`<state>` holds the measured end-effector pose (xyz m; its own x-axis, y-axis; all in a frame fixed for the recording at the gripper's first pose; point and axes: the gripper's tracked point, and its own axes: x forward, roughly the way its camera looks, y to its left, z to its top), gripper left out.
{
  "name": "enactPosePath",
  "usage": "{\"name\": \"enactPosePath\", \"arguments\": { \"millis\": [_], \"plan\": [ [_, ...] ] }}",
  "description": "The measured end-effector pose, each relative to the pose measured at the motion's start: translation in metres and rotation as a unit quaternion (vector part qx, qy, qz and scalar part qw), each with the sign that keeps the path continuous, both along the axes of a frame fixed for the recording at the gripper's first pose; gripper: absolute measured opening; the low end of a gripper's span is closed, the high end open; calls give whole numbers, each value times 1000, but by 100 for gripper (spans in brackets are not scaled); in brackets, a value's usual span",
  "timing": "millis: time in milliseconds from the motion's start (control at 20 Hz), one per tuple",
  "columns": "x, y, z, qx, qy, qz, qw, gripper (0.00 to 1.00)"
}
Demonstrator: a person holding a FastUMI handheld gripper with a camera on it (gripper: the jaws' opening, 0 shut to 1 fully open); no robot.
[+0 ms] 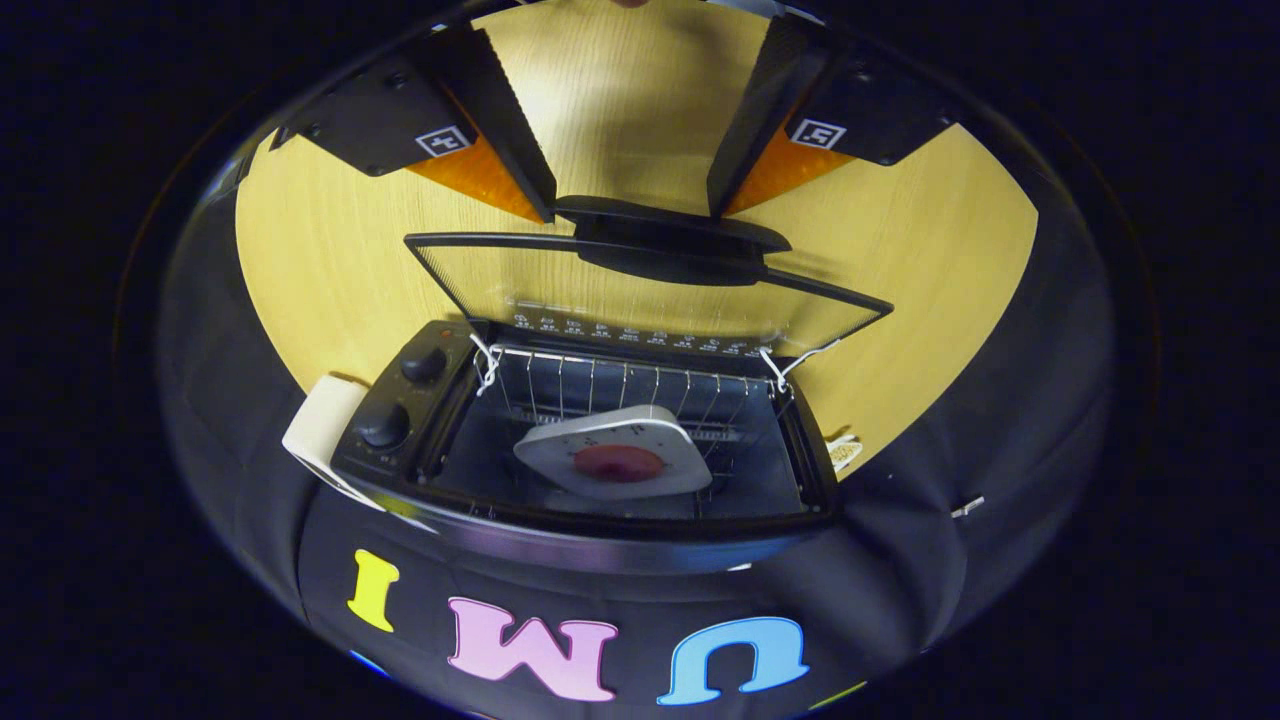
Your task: Open the toaster oven, put the food inside, and close the toaster oven door.
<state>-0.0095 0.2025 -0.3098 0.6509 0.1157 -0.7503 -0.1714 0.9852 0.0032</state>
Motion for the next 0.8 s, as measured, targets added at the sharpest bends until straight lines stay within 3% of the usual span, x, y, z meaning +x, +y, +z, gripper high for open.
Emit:
{"name": "enactPosePath", "arguments": {
  "millis": [300, 550, 800],
  "plan": [
    [40, -4, 48, 11, -89, 12, 996, 99],
    [49, -10, 89, 32, -135, -12, 990, 99],
    [53, -43, 144, 43, -211, 0, 976, 99]
  ]
}}
